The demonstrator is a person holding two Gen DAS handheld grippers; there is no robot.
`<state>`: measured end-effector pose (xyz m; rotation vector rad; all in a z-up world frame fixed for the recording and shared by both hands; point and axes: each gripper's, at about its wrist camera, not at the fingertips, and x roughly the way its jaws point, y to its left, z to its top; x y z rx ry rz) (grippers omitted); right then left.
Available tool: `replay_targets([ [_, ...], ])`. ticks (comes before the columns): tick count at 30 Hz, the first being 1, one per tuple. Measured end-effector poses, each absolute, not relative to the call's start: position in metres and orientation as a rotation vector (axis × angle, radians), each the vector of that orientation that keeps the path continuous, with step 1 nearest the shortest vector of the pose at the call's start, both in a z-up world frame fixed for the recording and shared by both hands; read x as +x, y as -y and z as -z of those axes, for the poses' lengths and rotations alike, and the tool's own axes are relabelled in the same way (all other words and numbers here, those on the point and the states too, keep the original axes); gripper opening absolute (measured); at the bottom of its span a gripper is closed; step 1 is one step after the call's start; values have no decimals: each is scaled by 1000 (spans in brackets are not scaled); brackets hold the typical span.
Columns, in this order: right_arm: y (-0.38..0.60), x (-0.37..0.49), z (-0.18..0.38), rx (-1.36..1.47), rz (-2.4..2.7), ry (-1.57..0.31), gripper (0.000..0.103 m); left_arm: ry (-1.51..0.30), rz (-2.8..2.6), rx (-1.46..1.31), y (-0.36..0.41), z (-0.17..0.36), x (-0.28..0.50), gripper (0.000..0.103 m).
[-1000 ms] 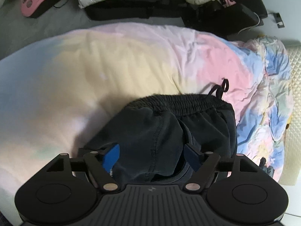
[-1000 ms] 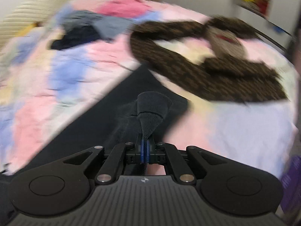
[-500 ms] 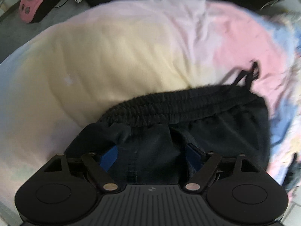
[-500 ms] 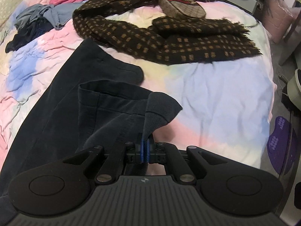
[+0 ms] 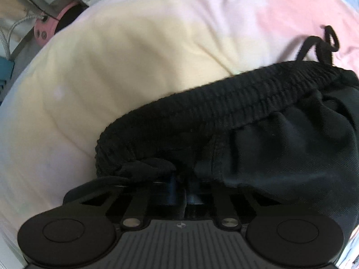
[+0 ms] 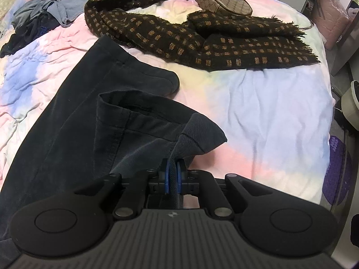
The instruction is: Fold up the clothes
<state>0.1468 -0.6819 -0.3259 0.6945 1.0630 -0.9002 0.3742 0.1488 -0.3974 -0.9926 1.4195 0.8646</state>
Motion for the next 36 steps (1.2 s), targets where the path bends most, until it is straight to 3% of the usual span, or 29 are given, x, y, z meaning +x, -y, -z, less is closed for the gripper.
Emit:
replay_targets([
  [9,688,141,299,752,833,-934,5,-1180,-789,-1090,-170,310,315,2],
  [19,689,106,246,826,719,-745,3,-936,-740,-1273,-215,228,158,1],
  [28,704,4,269,935,864,-768,2,-885,-858,-1465,-215,260,2,1],
  [36,713,-12,304,956,886,-839,3,-828,-854,-1479,-201,256,7,1],
])
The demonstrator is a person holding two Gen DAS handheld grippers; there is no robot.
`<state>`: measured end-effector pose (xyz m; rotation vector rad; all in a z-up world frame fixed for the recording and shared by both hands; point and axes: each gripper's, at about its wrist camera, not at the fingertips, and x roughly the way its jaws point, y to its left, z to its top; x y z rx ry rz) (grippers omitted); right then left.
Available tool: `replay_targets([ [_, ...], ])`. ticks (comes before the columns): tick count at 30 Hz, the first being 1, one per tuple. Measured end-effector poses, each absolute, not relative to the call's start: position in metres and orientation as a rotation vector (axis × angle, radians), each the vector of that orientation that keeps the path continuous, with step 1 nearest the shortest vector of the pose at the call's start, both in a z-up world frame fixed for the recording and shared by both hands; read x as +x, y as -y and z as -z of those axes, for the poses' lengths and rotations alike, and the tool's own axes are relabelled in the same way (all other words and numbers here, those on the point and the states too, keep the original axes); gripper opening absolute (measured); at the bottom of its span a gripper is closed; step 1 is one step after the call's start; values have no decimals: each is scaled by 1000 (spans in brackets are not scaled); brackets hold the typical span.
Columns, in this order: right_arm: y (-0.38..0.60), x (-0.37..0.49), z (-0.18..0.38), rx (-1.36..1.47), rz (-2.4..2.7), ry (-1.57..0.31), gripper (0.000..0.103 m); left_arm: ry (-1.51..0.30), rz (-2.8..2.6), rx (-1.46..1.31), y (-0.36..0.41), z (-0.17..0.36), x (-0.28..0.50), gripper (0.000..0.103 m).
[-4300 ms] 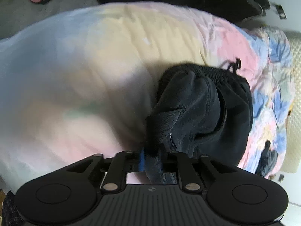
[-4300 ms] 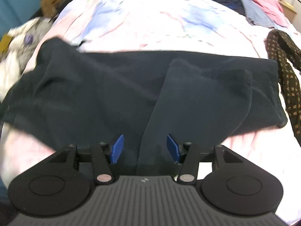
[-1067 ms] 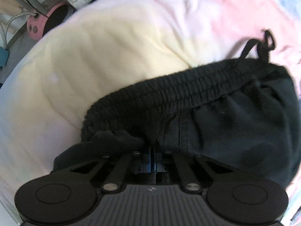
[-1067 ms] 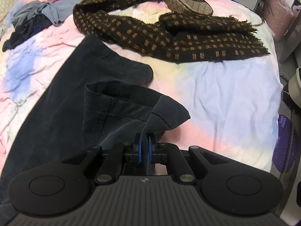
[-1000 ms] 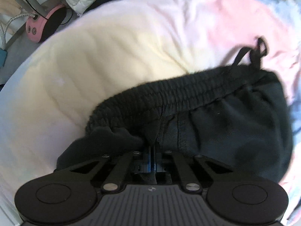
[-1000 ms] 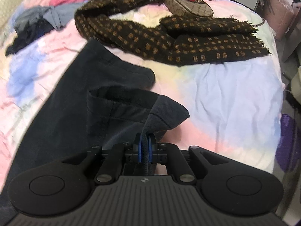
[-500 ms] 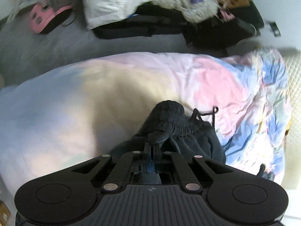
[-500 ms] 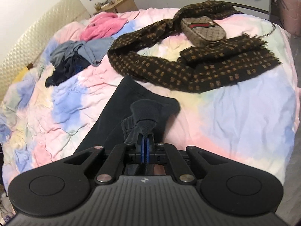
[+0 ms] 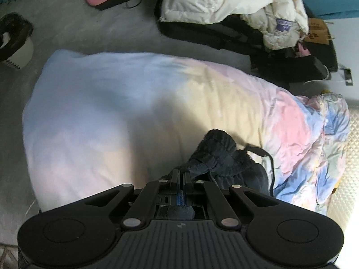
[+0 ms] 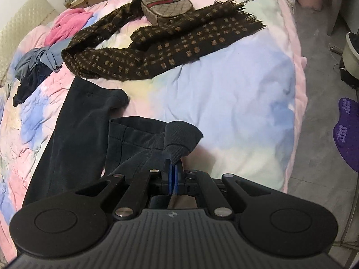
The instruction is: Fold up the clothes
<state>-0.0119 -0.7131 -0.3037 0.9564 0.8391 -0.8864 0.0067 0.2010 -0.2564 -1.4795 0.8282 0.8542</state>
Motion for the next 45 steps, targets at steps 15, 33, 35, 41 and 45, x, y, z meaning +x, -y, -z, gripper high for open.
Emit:
replay_targets([
  [15,758,110,165,990,576,-413,2,-601,-574,-1437,-200,121,123,0],
  [33,789,-2,306,937,855,-791,3,-794,-907,-1630,-138,296,-45,1],
  [35,790,-13,324,925,882,-857,4,-796,-905,-1593,-135,295,-40,2],
  [41,791,-22,344,839,826,-1016,25,-758,-878,-1505,-132,267,-28,19],
  [45,793,-13,326,743,765,-1018,37,-743,-893,-1411,-128,238,-28,37],
])
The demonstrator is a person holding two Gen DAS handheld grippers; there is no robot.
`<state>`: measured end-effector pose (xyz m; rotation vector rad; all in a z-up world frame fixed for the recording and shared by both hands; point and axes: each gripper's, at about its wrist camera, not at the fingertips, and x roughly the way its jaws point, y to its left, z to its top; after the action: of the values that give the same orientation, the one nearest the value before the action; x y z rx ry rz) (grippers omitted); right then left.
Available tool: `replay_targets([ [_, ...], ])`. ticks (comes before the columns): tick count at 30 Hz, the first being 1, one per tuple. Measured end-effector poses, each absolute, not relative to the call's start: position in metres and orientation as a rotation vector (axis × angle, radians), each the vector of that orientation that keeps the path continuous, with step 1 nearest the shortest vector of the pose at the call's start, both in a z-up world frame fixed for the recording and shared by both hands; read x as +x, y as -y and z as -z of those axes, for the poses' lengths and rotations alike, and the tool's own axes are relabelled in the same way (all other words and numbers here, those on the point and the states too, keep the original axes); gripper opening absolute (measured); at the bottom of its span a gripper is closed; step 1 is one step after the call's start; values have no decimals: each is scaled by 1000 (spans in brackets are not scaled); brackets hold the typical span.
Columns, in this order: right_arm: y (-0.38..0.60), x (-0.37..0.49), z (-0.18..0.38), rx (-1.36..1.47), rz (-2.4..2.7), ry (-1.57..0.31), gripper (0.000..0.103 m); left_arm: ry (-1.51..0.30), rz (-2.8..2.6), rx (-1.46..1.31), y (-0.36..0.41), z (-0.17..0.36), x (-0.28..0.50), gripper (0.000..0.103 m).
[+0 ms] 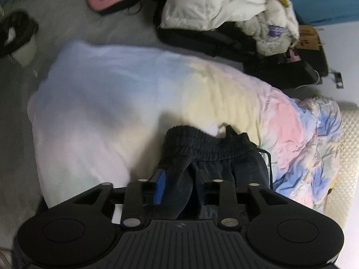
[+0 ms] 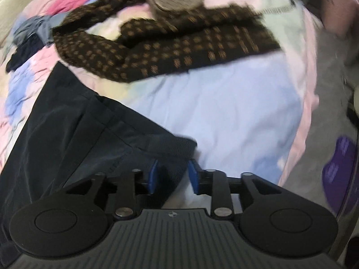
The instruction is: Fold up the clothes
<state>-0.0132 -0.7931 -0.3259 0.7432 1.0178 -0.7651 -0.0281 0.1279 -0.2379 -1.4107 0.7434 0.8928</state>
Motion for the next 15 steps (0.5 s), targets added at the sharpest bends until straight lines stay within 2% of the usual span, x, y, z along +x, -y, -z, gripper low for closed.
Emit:
replay_targets([
  [2,795,-3,315,682,729,-1009,38,-726,-904,-1355,-125,221,-30,57],
  [5,791,21,302,577,644,-1007,39,-716,-908,-1275,-119,197,-31,66],
  [8,771,58,302,499,528,-1027,39,-711,-887,-1211,-115,174,-27,71],
  [15,682,134,315,413,281,-1111,39,-757,-768,-1150,-134,172,22,71],
])
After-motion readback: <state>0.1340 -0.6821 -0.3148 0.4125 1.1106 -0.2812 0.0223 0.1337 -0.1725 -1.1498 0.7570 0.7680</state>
